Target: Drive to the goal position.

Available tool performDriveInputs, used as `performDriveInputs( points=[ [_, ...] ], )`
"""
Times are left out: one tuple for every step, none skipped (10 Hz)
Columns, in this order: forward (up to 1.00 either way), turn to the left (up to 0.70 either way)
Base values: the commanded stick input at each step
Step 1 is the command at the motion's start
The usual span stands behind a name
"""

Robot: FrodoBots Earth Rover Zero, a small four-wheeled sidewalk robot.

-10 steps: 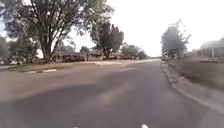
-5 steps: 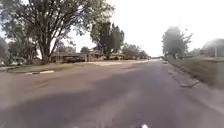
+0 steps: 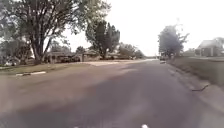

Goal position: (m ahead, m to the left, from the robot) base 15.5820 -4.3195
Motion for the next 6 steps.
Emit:
performDriveInputs(
  points=[
    [1.0,-0.39],
    [1.0,-0.4],
    [1.0,-0.38],
    [1.0,-0.25],
    [1.0,0.0],
    [1.0,0.0]
  ],
)
